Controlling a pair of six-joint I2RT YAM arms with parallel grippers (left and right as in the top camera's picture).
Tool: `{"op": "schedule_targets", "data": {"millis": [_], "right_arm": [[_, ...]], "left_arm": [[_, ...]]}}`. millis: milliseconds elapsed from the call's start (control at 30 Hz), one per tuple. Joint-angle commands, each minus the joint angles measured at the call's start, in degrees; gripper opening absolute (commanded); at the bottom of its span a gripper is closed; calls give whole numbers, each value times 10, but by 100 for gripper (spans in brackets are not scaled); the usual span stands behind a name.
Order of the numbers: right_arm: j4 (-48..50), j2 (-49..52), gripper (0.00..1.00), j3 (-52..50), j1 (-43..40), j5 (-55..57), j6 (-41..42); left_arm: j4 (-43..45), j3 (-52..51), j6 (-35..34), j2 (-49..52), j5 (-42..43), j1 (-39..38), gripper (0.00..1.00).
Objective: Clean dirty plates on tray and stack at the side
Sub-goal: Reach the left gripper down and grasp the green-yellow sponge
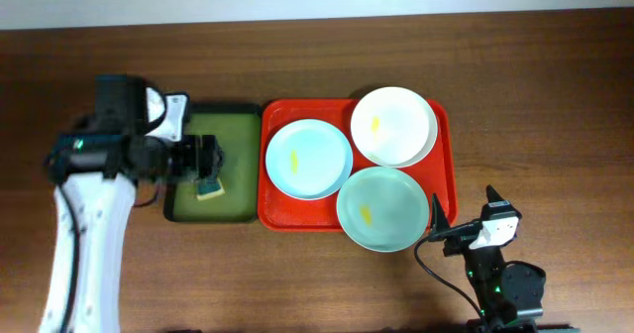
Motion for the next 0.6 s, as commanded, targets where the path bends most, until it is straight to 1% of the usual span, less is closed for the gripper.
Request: {"op": "schedule_targets", "data": {"millis": [0,67,100,133,167,200,233,267,333,367,400,433,500,533,567], "right_arm": [[-3,-3,99,-3,-1,5,0],[-3,-3,98,-3,-1,5,0],[-3,-3,99,-3,-1,5,0],[-3,-3,99,-3,-1,5,0],[-3,-3,99,-3,-1,5,0],[-3,-3,98,-3,-1,5,0],[-3,-3,98,-3,-1,5,0],[-3,-3,99,-3,-1,5,0],[-3,-3,99,-3,-1,5,0],[-3,-3,99,-3,-1,5,0],[-3,-3,99,-3,-1,5,0],[-3,-3,99,-3,-1,5,0],[-3,-3,98,-3,-1,5,0],[-3,-3,98,-3,-1,5,0],[-3,-3,98,-3,-1,5,0]], "left_arm": [[-11,2,9,101,26,-2,0],[3,2,0,148,20,-2,0],[16,2,-43,167,-21,-2,0],[23,2,-70,181,-59,-2,13],[27,2,-84,193,-82,-2,34],[36,2,-86,206,-83,-2,42],[47,2,-86,216,-83,-2,56],[57,2,-86,224,-83,-2,61],[65,2,-86,234,-83,-2,62],[70,2,-86,245,-83,-2,64],[76,-1,-86,258,-83,-2,68],[83,-2,-87,272,-83,-2,68],[93,-2,-86,290,-83,-2,55],[97,-3,-86,299,-88,-2,45],[101,-5,-87,305,-105,-2,39]]}}
